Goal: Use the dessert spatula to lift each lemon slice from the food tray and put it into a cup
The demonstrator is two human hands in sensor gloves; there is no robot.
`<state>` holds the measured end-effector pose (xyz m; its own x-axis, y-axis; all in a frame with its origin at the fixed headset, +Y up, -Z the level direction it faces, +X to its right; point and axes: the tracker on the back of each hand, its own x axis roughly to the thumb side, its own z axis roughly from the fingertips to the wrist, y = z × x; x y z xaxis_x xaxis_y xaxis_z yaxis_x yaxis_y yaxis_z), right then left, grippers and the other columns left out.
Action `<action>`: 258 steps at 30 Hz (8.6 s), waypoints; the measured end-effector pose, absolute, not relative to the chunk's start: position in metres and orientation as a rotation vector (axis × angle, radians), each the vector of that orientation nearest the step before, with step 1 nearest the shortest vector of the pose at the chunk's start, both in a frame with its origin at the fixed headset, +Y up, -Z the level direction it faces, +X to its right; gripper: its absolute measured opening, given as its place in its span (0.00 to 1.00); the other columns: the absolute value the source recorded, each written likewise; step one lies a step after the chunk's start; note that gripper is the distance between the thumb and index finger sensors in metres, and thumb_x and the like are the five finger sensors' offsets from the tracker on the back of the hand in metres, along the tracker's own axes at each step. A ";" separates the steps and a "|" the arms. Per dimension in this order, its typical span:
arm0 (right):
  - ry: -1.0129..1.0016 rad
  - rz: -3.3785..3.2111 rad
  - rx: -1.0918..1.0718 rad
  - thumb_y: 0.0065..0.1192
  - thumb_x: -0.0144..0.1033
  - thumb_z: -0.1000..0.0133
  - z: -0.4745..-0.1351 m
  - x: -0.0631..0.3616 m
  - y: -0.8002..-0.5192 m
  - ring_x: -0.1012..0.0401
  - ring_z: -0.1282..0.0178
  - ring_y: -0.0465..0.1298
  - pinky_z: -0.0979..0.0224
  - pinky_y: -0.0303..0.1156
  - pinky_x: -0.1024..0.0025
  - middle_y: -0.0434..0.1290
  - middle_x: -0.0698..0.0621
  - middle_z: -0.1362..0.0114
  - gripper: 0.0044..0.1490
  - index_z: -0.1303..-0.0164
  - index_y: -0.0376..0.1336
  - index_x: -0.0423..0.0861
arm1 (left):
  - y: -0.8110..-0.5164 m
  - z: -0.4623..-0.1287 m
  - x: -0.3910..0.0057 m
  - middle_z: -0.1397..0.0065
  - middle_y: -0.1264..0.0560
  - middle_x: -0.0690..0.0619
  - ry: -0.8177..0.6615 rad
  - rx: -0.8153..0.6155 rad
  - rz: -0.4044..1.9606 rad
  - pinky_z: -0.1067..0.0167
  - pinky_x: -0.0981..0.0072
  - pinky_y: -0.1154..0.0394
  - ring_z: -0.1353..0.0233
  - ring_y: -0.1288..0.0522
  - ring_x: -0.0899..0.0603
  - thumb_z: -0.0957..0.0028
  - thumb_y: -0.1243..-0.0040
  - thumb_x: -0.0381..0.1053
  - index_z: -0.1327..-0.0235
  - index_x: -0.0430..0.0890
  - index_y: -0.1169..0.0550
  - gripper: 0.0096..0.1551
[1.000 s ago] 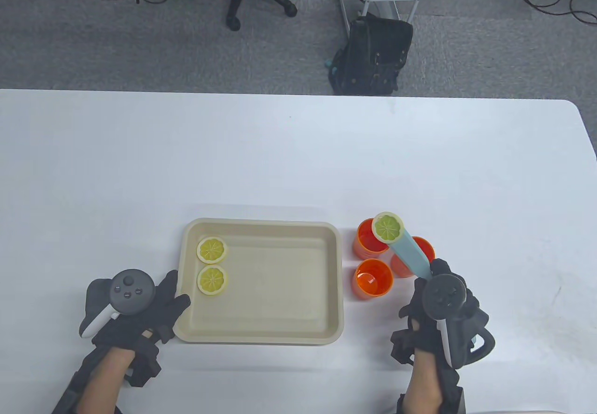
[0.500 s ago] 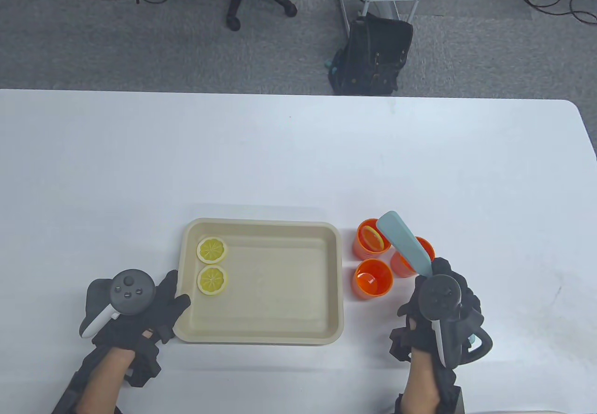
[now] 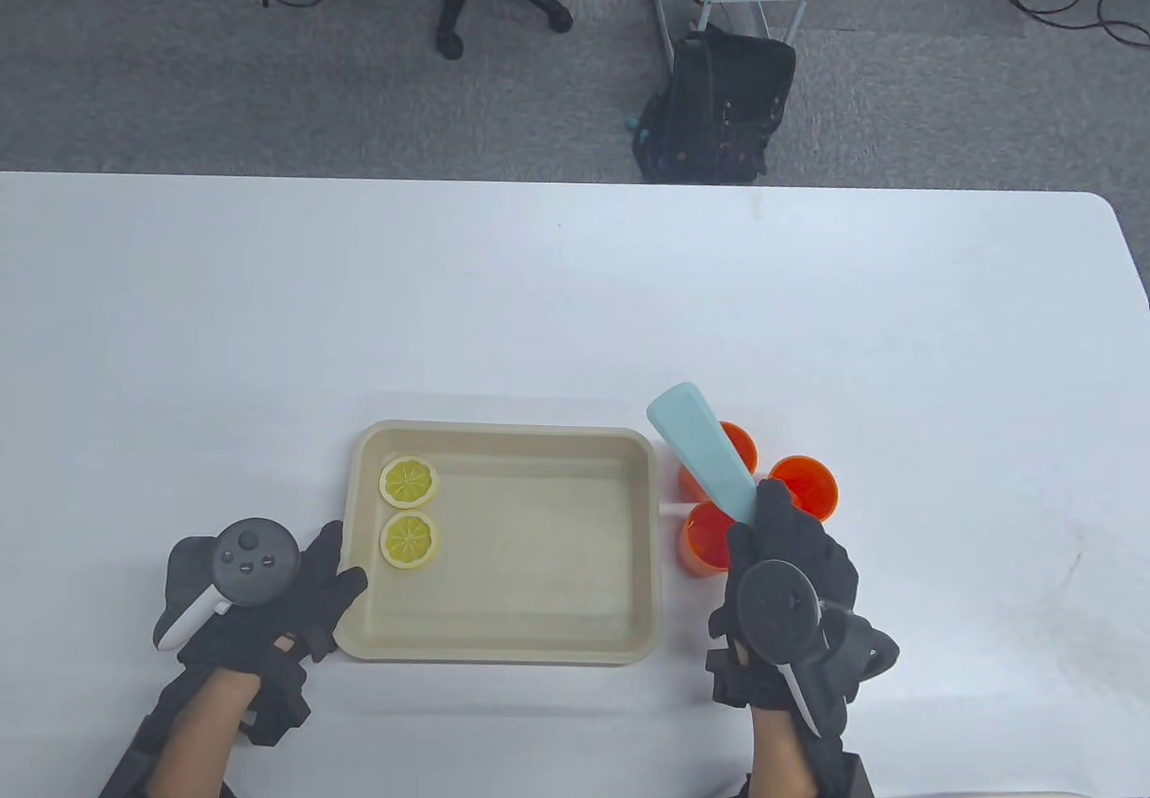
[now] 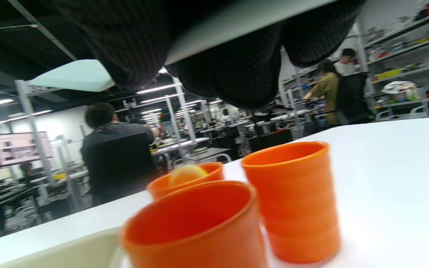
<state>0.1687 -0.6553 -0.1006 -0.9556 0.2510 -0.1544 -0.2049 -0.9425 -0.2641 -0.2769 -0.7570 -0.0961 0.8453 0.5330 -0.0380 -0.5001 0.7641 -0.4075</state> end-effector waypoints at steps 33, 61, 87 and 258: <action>-0.035 3.289 0.461 0.67 0.45 0.45 -0.099 0.065 -0.701 0.56 0.41 0.82 0.23 0.67 0.43 0.76 0.47 0.32 0.37 0.24 0.63 0.46 | -0.757 -0.098 -0.276 0.52 0.17 0.52 -0.081 -0.447 0.572 0.61 0.63 0.12 0.66 0.12 0.58 0.40 0.42 0.59 0.23 0.31 0.40 0.45; 0.320 3.305 0.608 0.65 0.46 0.44 -0.107 0.033 -0.730 0.56 0.39 0.81 0.23 0.66 0.43 0.75 0.48 0.30 0.37 0.23 0.62 0.50 | -0.756 -0.098 -0.275 0.52 0.17 0.51 -0.071 -0.450 0.559 0.61 0.62 0.12 0.66 0.12 0.57 0.39 0.42 0.59 0.23 0.31 0.40 0.45; 0.278 3.241 0.669 0.64 0.45 0.43 -0.111 0.014 -0.742 0.56 0.38 0.80 0.22 0.66 0.43 0.73 0.47 0.29 0.38 0.22 0.60 0.49 | -0.757 -0.098 -0.274 0.52 0.17 0.51 -0.072 -0.452 0.554 0.61 0.62 0.12 0.66 0.12 0.57 0.40 0.42 0.59 0.23 0.31 0.40 0.45; 0.572 3.005 0.698 0.62 0.41 0.41 -0.109 0.009 -0.731 0.59 0.49 0.84 0.30 0.74 0.48 0.76 0.43 0.33 0.38 0.22 0.59 0.39 | -0.759 -0.097 -0.274 0.52 0.17 0.52 -0.071 -0.475 0.564 0.61 0.62 0.12 0.66 0.12 0.57 0.39 0.43 0.59 0.23 0.31 0.41 0.45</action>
<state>0.0092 -0.7314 -0.1091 -0.9011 0.0854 0.4252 0.0768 -0.9335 0.3502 -0.2745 -0.7591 -0.0974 0.8456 0.5301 -0.0629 -0.4978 0.7405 -0.4516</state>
